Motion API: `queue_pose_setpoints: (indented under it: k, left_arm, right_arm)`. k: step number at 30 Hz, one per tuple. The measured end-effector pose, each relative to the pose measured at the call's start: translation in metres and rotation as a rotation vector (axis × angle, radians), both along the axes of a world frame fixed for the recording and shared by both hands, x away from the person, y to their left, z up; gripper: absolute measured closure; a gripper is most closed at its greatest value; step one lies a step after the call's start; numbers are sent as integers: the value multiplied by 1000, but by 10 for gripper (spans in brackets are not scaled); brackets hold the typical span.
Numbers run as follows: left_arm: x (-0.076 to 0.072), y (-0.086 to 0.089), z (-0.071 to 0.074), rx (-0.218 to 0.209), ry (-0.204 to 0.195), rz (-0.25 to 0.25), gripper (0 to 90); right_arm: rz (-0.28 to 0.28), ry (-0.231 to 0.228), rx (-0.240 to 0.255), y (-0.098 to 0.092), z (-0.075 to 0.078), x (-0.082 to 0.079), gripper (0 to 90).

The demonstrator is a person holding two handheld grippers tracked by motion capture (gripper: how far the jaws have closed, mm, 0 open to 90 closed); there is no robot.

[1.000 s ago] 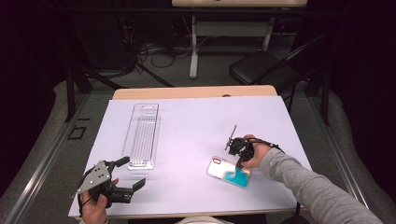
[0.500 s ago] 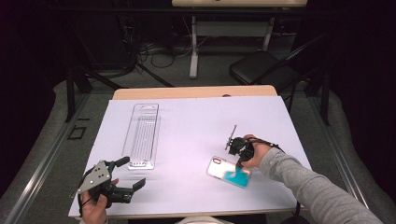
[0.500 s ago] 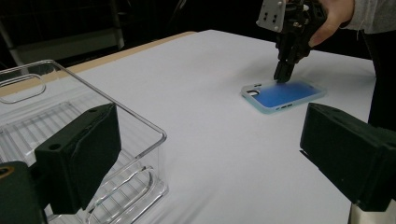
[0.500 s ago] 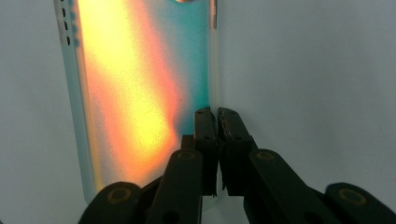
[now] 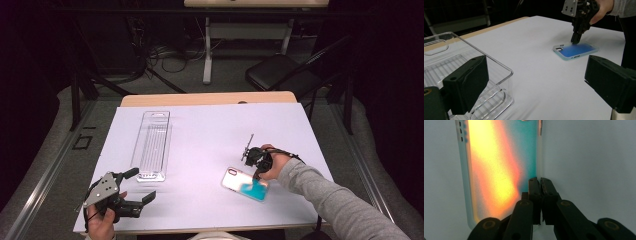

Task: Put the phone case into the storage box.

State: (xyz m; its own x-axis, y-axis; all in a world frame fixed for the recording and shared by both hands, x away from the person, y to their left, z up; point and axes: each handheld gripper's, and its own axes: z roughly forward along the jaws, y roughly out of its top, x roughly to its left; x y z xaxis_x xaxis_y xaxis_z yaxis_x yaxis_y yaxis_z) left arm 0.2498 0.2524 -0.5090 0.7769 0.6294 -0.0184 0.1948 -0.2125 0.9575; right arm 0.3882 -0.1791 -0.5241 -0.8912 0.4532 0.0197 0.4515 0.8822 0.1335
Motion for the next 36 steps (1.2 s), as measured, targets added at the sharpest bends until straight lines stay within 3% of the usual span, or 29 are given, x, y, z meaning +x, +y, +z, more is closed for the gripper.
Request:
queue_pose_setpoints:
  k: [14,17,27,36]
  left_arm:
    - [0,0,0,4,0,6,54]
    - [0,0,0,2,2,3,54]
    - [0,-1,0,4,1,8,54]
    - [0,-1,0,0,3,9,54]
  right_arm:
    - [-1,18,-13,-2,3,0,877]
    - [-6,8,11,-2,3,0,878]
    - [-4,28,7,-3,5,-1,879]
    - [-18,3,44,-5,11,-2,879]
